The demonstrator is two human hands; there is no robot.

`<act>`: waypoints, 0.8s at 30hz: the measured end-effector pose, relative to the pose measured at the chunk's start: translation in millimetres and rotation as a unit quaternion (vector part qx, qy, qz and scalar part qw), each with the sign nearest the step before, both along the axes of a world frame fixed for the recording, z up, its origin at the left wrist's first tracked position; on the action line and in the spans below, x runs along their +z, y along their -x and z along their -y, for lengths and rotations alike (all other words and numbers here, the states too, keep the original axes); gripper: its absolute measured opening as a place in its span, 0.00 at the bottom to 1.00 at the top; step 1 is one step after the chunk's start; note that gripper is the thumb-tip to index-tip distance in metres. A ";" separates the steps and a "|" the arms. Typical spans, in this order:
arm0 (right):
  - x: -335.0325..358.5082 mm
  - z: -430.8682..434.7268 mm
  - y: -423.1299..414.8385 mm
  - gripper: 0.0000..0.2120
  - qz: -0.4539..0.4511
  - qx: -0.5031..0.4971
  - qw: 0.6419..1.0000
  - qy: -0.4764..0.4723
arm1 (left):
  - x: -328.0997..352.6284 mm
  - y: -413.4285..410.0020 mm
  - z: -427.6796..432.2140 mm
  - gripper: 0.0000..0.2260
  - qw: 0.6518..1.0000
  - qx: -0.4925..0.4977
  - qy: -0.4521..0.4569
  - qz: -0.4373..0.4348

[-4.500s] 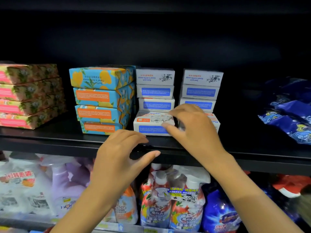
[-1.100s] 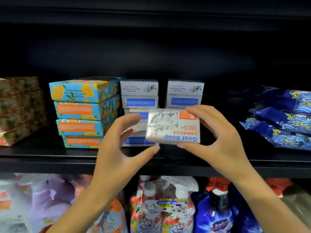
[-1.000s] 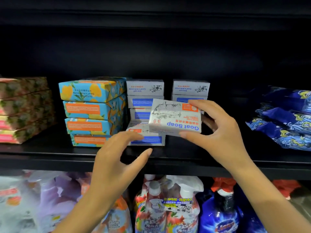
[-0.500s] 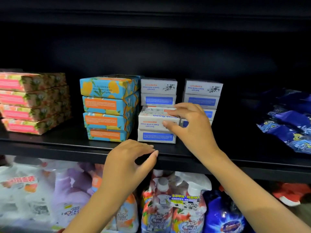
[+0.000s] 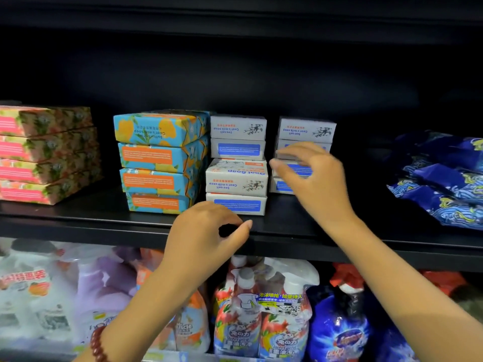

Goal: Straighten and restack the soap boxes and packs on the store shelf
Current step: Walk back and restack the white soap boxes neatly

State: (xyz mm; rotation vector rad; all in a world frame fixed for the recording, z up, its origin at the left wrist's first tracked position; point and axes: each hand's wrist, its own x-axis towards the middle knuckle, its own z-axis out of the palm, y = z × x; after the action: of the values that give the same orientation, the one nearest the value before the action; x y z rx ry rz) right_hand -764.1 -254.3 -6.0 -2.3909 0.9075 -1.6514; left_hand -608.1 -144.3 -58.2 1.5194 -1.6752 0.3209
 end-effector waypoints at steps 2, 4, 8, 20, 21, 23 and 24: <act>8.5 8.5 14.8 0.13 0.054 -0.020 0.998 0.018 | 2.3 7.1 5.5 0.13 1.000 -0.026 -0.012 0.009; 16.6 20.0 27.2 0.14 0.094 -0.038 0.995 0.009 | 3.9 14.5 11.8 0.14 0.999 -0.041 -0.030 0.013; 27.1 47.3 38.8 0.24 0.053 -0.067 0.995 -0.052 | 3.2 22.7 23.6 0.12 0.997 -0.059 -0.050 0.011; 19.4 66.4 33.6 0.16 -0.001 -0.072 0.996 0.043 | -0.6 26.1 21.5 0.13 0.997 -0.053 -0.046 0.019; 18.2 64.2 34.1 0.16 0.001 -0.080 0.996 0.050 | -1.1 26.0 21.5 0.13 0.997 -0.052 -0.046 0.022; 16.0 58.0 35.8 0.15 0.002 -0.094 0.993 0.069 | -2.6 25.6 21.1 0.14 0.998 -0.048 -0.046 0.020; 15.5 54.2 37.8 0.15 0.005 -0.095 0.992 0.086 | -3.5 25.2 20.7 0.15 0.998 -0.046 -0.045 0.011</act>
State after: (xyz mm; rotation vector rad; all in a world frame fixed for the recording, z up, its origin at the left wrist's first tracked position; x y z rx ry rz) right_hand -801.9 -308.4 9.5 -2.4701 1.0627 -1.8788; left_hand -633.3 -165.0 -61.7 1.5017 -1.7916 0.2157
